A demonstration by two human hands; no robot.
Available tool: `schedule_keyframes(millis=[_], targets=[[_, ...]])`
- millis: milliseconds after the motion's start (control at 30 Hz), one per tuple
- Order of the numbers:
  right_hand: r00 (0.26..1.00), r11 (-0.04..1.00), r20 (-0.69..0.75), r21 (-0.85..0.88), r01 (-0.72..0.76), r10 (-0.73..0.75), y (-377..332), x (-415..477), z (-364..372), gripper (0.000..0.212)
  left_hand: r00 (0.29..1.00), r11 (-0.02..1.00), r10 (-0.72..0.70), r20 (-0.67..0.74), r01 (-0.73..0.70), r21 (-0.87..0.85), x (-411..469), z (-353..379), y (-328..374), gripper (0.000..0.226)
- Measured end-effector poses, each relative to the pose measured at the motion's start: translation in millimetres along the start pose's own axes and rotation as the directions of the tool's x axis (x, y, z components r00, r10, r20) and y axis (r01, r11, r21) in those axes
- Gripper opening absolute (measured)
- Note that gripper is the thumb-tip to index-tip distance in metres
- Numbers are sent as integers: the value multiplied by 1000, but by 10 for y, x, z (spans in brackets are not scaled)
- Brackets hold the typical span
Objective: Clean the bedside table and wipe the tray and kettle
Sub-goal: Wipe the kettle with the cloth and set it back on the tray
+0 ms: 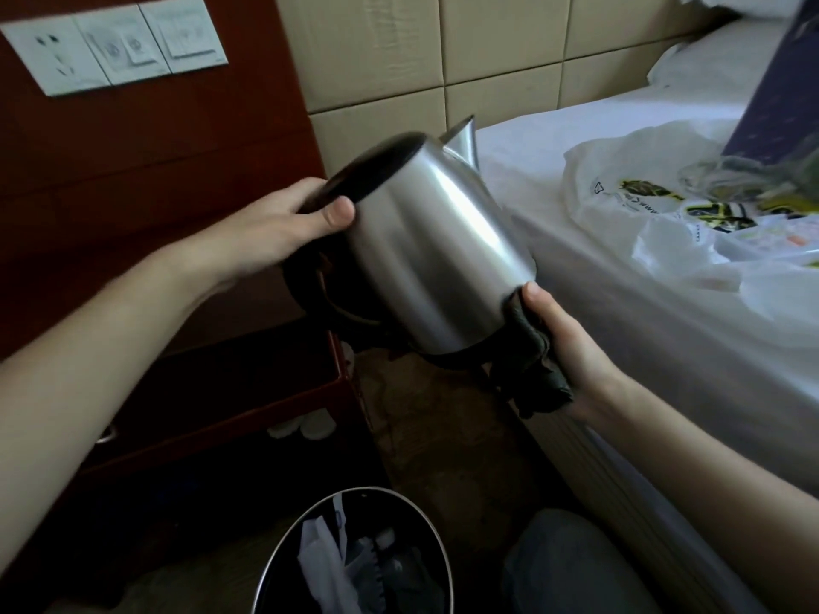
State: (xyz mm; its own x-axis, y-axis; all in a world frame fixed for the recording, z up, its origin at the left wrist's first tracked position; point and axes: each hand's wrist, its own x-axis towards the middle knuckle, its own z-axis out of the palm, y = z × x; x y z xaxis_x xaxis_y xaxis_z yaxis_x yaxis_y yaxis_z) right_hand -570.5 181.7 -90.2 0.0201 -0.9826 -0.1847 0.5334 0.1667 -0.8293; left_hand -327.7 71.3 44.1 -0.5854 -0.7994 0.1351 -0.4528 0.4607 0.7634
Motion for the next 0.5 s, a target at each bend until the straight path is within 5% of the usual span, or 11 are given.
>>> schedule_keyframes(millis=[100,200,267,400,500], targets=[[1000,999,9,33,12,-12,120,13,-59,66,1000,998,-11,6,10,57,19,46,29,85],[998,996,25,55,65,-66,199,-15,-52,64,998,993,-36,-45,30,-115,-1,120,-143,85],[991,990,27,61,126,-128,250,-30,-11,43,995,954,-79,-62,58,-293,-12,150,-207,81],[981,980,0,-26,196,-196,297,28,89,37,979,871,-203,3,182,-457,-18,152,-10,35],[960,949,-13,-155,274,-279,300,96,100,42,940,815,-323,113,336,-472,-14,137,111,52]])
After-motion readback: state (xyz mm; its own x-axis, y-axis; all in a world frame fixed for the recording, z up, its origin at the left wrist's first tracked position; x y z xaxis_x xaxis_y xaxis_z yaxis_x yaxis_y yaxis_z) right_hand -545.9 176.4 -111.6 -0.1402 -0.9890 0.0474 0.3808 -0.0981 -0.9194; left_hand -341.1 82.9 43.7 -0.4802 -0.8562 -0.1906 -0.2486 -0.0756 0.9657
